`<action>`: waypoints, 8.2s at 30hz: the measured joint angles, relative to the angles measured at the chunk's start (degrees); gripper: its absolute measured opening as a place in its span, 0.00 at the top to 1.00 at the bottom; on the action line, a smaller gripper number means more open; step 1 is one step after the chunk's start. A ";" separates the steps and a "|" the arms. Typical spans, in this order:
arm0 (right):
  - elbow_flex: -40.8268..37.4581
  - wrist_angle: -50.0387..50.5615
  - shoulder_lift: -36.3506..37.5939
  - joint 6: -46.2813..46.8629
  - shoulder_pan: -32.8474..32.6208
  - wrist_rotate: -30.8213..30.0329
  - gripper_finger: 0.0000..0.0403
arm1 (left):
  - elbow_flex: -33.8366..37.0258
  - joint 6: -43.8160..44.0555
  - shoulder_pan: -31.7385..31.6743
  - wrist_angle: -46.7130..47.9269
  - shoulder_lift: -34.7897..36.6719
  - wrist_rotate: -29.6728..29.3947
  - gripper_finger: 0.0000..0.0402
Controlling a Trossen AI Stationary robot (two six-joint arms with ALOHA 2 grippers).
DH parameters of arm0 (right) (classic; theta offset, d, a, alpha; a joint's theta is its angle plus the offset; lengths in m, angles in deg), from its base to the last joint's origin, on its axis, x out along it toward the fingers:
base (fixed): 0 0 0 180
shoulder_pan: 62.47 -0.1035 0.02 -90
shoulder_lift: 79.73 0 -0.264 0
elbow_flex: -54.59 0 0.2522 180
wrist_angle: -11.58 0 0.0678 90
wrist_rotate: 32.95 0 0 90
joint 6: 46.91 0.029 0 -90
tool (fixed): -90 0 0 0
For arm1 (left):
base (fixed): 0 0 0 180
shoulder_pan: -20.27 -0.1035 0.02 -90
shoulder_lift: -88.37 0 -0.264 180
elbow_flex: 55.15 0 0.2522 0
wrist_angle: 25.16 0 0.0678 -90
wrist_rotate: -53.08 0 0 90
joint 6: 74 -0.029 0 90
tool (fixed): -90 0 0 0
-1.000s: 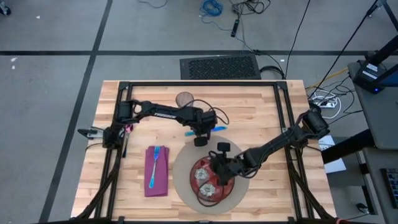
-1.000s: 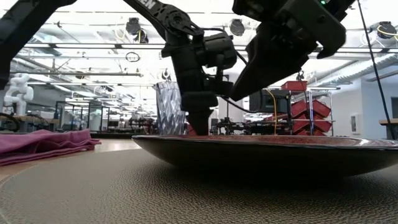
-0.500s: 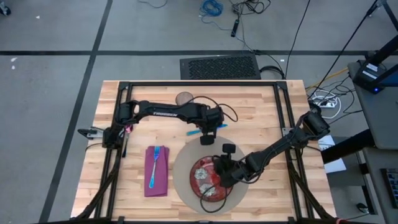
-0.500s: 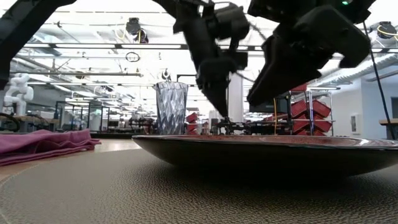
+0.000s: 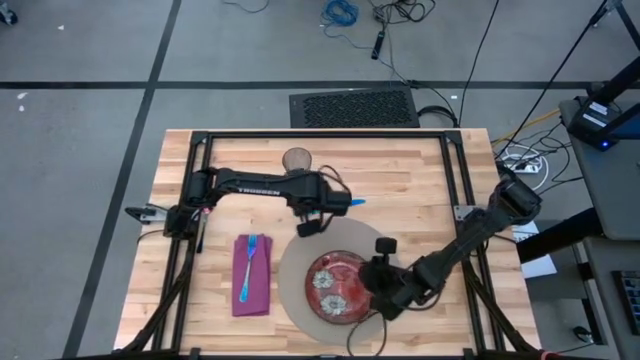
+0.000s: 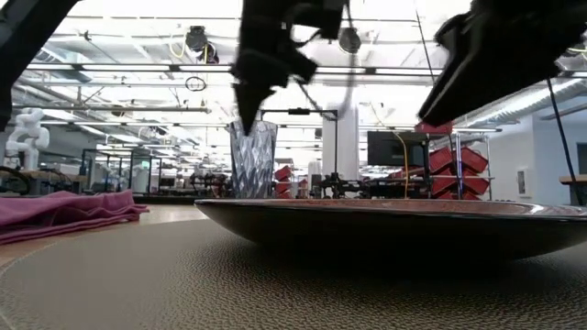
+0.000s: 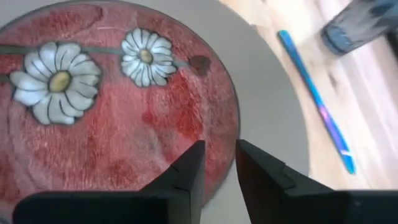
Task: Set table place
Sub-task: Move the blue table knife to the right side of the gray placemat
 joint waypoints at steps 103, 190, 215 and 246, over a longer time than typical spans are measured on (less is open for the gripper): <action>-11.95 -24.65 -5.60 -34.63 52.80 47.30 0.81 | 50.61 11.19 5.24 -47.58 29.04 1.54 1.00; -20.28 7.07 8.45 -46.69 58.37 38.33 0.71 | 57.05 8.26 8.37 -57.60 29.02 5.72 1.00; -20.81 19.11 7.86 -62.34 44.93 22.04 0.81 | 57.03 8.23 9.09 -57.68 29.02 5.72 1.00; -19.41 27.31 9.46 -42.89 22.94 26.51 0.87 | 57.03 7.67 9.05 -59.27 29.02 5.65 1.00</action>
